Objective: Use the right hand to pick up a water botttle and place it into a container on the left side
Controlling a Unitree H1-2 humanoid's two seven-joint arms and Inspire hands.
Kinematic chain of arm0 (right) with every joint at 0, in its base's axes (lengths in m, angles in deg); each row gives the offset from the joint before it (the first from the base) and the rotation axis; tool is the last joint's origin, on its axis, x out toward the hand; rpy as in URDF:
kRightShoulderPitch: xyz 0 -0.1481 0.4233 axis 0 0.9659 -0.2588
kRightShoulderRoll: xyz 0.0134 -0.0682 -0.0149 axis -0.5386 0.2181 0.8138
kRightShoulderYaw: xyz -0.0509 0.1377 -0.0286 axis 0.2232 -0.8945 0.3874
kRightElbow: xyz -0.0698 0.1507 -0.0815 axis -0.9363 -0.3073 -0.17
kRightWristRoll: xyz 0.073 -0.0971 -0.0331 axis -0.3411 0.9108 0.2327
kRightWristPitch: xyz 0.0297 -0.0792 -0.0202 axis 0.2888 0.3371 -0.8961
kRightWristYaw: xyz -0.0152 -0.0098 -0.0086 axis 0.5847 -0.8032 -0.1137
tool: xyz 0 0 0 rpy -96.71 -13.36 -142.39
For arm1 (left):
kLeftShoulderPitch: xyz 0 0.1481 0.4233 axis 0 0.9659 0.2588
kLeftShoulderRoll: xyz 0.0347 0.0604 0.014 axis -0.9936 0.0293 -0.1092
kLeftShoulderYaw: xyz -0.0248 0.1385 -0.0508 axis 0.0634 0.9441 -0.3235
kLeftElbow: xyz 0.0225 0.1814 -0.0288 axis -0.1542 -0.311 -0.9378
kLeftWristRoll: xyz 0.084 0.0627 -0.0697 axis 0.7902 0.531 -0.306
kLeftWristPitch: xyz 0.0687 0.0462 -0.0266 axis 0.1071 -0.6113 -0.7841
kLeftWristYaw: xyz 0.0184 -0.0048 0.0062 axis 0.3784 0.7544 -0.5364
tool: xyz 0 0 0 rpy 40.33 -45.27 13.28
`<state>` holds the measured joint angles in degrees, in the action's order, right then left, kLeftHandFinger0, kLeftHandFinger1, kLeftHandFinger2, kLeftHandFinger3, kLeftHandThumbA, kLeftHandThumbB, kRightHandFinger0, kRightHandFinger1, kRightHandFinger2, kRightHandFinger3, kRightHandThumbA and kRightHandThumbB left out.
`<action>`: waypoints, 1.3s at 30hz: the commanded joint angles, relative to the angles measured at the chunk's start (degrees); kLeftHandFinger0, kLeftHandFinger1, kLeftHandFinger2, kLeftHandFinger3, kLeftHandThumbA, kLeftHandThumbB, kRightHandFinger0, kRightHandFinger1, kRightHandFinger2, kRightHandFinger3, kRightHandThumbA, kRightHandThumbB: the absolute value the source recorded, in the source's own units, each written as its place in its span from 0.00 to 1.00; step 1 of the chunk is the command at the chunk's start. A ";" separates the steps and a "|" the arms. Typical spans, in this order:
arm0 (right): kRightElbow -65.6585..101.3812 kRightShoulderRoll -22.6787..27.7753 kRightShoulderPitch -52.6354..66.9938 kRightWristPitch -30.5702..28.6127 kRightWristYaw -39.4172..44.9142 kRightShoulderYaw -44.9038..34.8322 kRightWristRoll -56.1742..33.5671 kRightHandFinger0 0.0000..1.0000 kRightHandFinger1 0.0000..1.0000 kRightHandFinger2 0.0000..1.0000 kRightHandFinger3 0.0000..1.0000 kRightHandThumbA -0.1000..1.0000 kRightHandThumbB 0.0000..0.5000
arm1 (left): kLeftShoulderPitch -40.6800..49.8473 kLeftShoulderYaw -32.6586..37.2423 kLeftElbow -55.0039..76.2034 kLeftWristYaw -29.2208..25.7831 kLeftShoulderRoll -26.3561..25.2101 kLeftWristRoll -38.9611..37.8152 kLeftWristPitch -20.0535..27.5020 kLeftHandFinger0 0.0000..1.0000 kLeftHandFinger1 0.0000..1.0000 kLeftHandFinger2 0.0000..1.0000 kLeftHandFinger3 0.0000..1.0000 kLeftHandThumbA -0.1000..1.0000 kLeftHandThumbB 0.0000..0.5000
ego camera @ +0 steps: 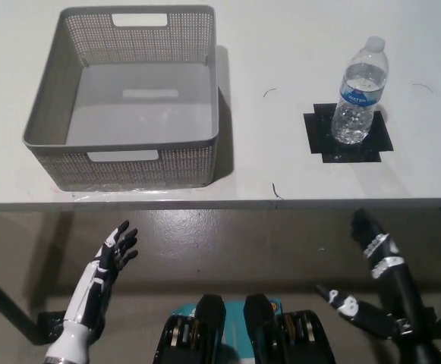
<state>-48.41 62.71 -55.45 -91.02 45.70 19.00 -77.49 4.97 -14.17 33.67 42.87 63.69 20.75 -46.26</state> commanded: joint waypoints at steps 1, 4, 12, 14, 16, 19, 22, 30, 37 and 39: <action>2.30 1.22 -4.05 -1.87 -2.94 -2.65 2.99 1.00 1.00 1.00 1.00 1.00 0.70 | 1.01 1.15 1.73 1.75 0.11 -0.59 4.15 1.00 1.00 1.00 1.00 1.00 0.35; 1.09 0.90 -7.63 -0.20 -4.49 -4.35 2.82 1.00 1.00 1.00 1.00 1.00 0.75 | 1.12 1.32 1.62 1.93 0.08 -0.72 4.19 1.00 1.00 1.00 1.00 1.00 0.37; -2.92 -0.07 -15.59 2.71 -6.48 -6.83 1.64 1.00 1.00 1.00 1.00 1.00 0.83 | 0.46 1.83 0.75 1.73 -0.08 -0.37 4.45 1.00 1.00 1.00 1.00 1.00 0.39; -4.51 -0.05 -17.62 3.79 -7.11 -7.11 2.22 1.00 1.00 1.00 1.00 1.00 0.83 | 0.32 1.71 0.74 1.72 -0.17 -0.37 4.34 1.00 1.00 1.00 1.00 1.00 0.39; -6.18 0.04 -19.37 4.55 -7.57 -7.27 2.50 1.00 1.00 1.00 1.00 1.00 0.79 | 0.28 1.65 0.67 1.76 -0.25 -0.39 4.31 1.00 1.00 1.00 1.00 1.00 0.40; -9.34 0.50 -22.07 5.51 -7.53 -7.64 1.53 1.00 1.00 1.00 1.00 1.00 0.79 | 0.19 1.68 0.63 1.67 -0.38 0.07 4.30 1.00 1.00 1.00 1.00 1.00 0.40; -14.54 1.04 -25.88 6.06 -7.85 -8.29 0.64 1.00 1.00 1.00 1.00 1.00 0.81 | 0.15 1.68 0.35 1.79 -0.41 0.01 4.47 1.00 1.00 1.00 1.00 1.00 0.39; -26.79 2.55 -33.63 7.63 -11.24 -9.94 2.54 1.00 1.00 1.00 1.00 1.00 1.00 | 0.61 1.60 0.51 2.03 -0.34 -0.60 4.50 1.00 1.00 1.00 1.00 1.00 0.40; -30.91 3.77 -35.84 8.10 -14.90 -10.23 4.86 1.00 1.00 1.00 1.00 1.00 1.00 | 0.69 1.44 0.61 1.74 -0.31 -0.37 4.31 1.00 1.00 1.00 1.00 1.00 0.38; -31.25 4.22 -36.02 8.29 -14.80 -10.52 4.22 1.00 1.00 1.00 1.00 1.00 1.00 | 0.72 1.45 0.57 1.64 -0.15 -0.34 4.18 1.00 1.00 1.00 1.00 1.00 0.40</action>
<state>-79.76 65.39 -88.40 -82.89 33.86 9.39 -74.22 6.03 -12.38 33.19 44.12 63.97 20.72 -43.67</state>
